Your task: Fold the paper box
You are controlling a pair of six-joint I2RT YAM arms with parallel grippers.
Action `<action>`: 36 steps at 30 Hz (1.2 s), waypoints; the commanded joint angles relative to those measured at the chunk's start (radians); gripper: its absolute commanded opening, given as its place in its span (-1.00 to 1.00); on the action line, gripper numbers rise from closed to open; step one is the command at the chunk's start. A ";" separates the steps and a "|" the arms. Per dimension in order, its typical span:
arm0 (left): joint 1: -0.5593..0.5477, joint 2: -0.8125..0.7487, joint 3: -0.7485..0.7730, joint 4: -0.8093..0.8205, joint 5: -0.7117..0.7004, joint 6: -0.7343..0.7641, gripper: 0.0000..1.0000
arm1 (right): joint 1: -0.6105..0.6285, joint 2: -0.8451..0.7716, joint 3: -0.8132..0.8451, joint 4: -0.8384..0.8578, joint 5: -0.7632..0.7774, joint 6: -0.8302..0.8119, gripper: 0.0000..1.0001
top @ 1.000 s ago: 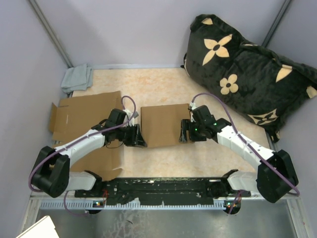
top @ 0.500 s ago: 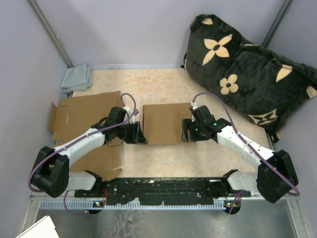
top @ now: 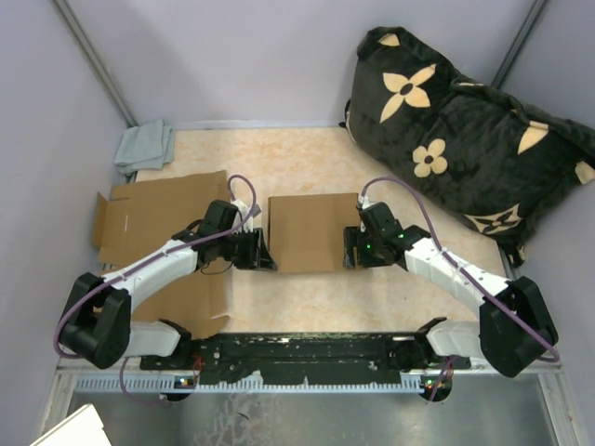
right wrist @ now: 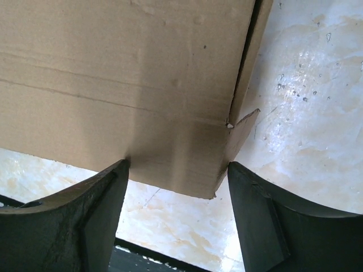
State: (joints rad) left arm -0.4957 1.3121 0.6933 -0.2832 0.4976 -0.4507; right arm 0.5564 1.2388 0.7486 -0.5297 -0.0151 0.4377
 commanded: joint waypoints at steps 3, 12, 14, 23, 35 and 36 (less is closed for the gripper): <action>-0.003 0.002 0.029 0.016 0.003 0.013 -0.14 | 0.007 -0.031 -0.013 0.075 -0.048 0.009 0.39; -0.003 -0.014 0.041 0.007 0.007 0.012 -0.14 | 0.007 -0.074 0.023 0.011 -0.070 0.015 0.38; -0.001 -0.013 0.039 0.009 0.007 0.013 -0.14 | 0.008 -0.070 0.020 0.014 -0.054 0.011 0.38; -0.002 0.001 0.028 0.019 0.004 0.015 -0.15 | 0.008 -0.023 -0.015 0.073 -0.017 -0.008 0.37; -0.002 0.036 0.028 0.033 -0.003 0.019 -0.15 | 0.007 0.001 -0.064 0.159 0.044 -0.015 0.32; -0.003 0.042 0.028 0.035 -0.007 0.017 -0.15 | 0.007 0.004 -0.069 0.167 0.052 -0.013 0.32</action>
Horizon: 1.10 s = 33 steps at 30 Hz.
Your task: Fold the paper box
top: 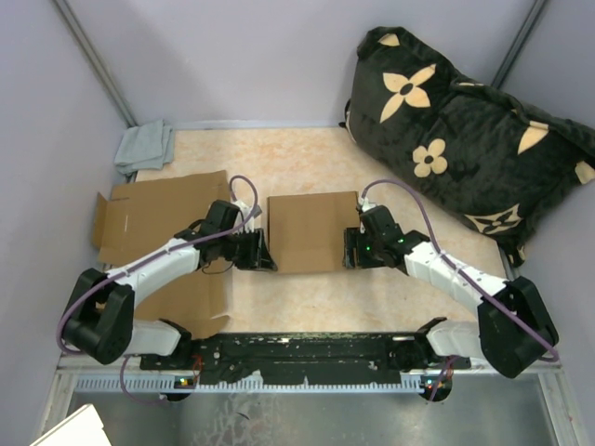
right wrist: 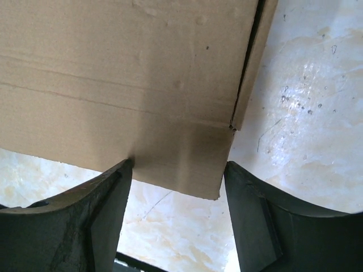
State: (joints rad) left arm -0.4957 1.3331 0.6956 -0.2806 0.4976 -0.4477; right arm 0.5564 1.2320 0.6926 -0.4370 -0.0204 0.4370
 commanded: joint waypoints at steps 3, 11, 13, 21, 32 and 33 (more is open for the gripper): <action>-0.003 0.034 0.020 0.043 -0.029 0.009 -0.16 | 0.008 0.026 -0.028 0.103 0.085 -0.008 0.32; -0.008 0.051 0.012 0.057 -0.113 -0.003 -0.22 | 0.008 0.031 -0.084 0.229 0.177 0.016 0.32; -0.014 0.054 0.016 0.052 -0.161 -0.006 -0.26 | 0.008 0.031 -0.100 0.268 0.194 0.021 0.32; -0.035 -0.104 0.018 0.004 -0.281 -0.003 -0.20 | 0.008 -0.031 -0.106 0.257 0.164 0.006 0.34; -0.043 -0.006 0.019 0.052 -0.235 0.016 0.15 | 0.008 -0.057 -0.091 0.248 0.008 -0.039 0.43; -0.043 0.002 0.020 0.052 -0.235 0.017 0.16 | 0.008 -0.057 -0.092 0.251 -0.001 -0.041 0.43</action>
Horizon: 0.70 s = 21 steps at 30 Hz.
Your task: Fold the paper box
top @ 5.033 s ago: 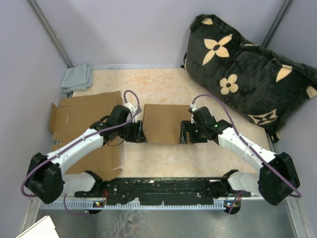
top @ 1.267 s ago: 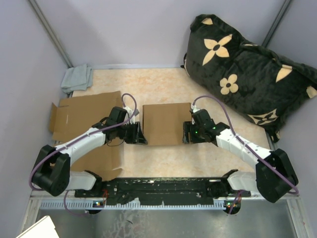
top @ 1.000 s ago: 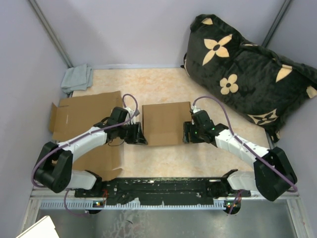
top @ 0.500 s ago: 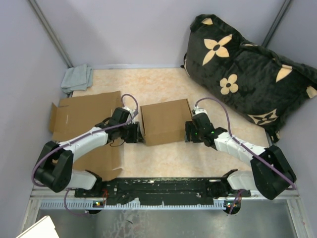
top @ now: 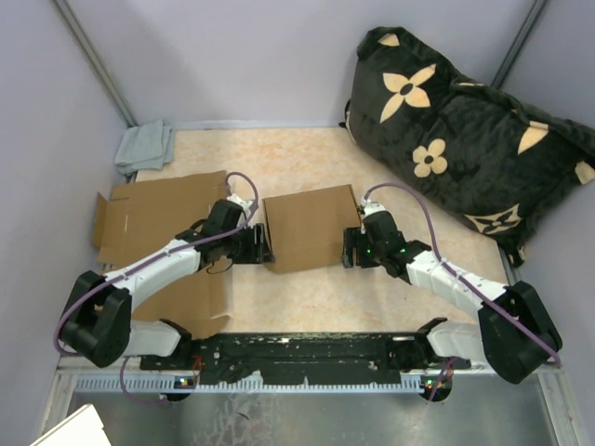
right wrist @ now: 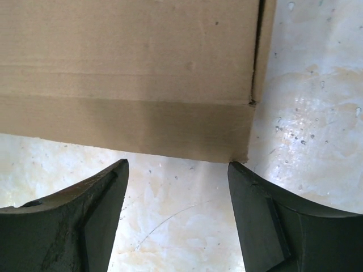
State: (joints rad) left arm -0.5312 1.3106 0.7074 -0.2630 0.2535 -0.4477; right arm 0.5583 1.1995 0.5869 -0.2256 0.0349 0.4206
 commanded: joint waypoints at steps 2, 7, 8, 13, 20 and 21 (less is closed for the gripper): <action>-0.010 0.035 0.009 0.037 0.007 0.019 0.16 | 0.006 -0.027 0.010 0.045 -0.052 -0.025 0.43; -0.017 0.035 0.002 0.053 0.009 0.020 0.16 | 0.005 -0.044 0.016 0.013 0.058 -0.001 0.68; -0.016 0.036 0.001 0.057 0.011 0.020 0.16 | 0.003 -0.049 0.018 0.009 0.076 0.002 0.72; -0.021 0.061 0.001 0.088 0.037 0.018 0.16 | -0.028 -0.045 0.017 0.036 0.104 0.003 0.76; -0.025 0.109 0.000 0.131 0.071 0.016 0.15 | -0.049 0.025 0.000 0.169 -0.018 -0.007 0.72; -0.024 0.114 0.000 0.135 0.077 0.017 0.15 | -0.048 0.035 -0.001 0.182 -0.040 -0.008 0.70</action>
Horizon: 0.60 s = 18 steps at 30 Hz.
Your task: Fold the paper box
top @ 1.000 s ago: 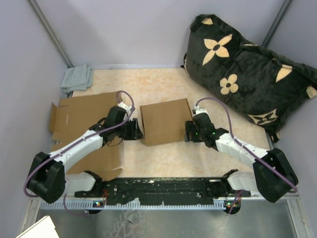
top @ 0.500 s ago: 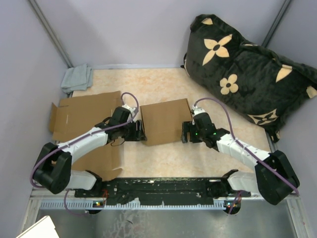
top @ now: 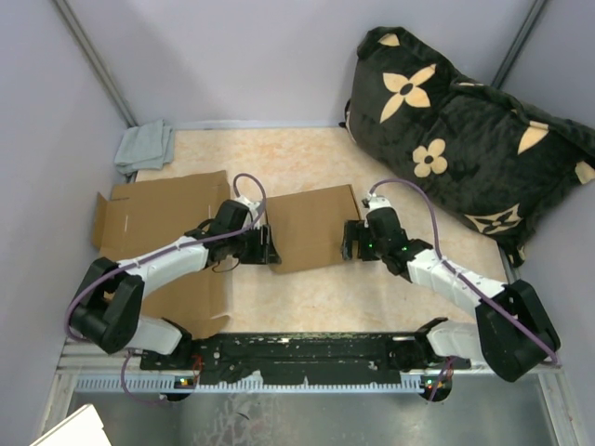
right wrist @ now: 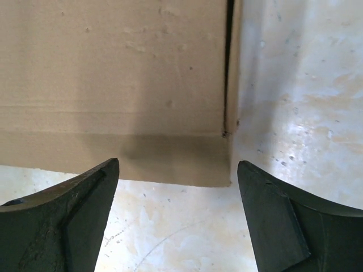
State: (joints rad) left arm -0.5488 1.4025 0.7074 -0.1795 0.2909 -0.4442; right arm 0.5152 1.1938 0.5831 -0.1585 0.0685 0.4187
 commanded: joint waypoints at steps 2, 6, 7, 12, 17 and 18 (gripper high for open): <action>-0.008 0.025 0.001 0.056 0.050 0.015 0.15 | -0.004 0.045 -0.009 0.144 -0.116 -0.009 0.68; -0.009 0.023 -0.001 0.059 0.085 0.020 0.11 | -0.004 0.040 -0.009 0.125 -0.165 -0.018 0.64; -0.010 0.021 -0.001 0.060 0.093 0.022 0.10 | -0.004 0.039 -0.005 0.117 -0.174 -0.021 0.63; -0.010 0.009 0.014 0.014 0.137 0.028 0.01 | -0.005 0.021 0.018 0.036 -0.230 -0.026 0.58; -0.010 -0.012 0.040 -0.061 0.178 0.035 -0.03 | -0.005 -0.007 0.067 -0.078 -0.226 -0.011 0.57; -0.010 -0.015 0.043 -0.068 0.196 0.034 -0.04 | -0.005 -0.006 0.085 -0.105 -0.226 -0.009 0.57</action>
State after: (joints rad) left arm -0.5495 1.4220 0.7086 -0.2199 0.3908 -0.4217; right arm 0.5056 1.2198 0.5785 -0.1787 -0.0925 0.3943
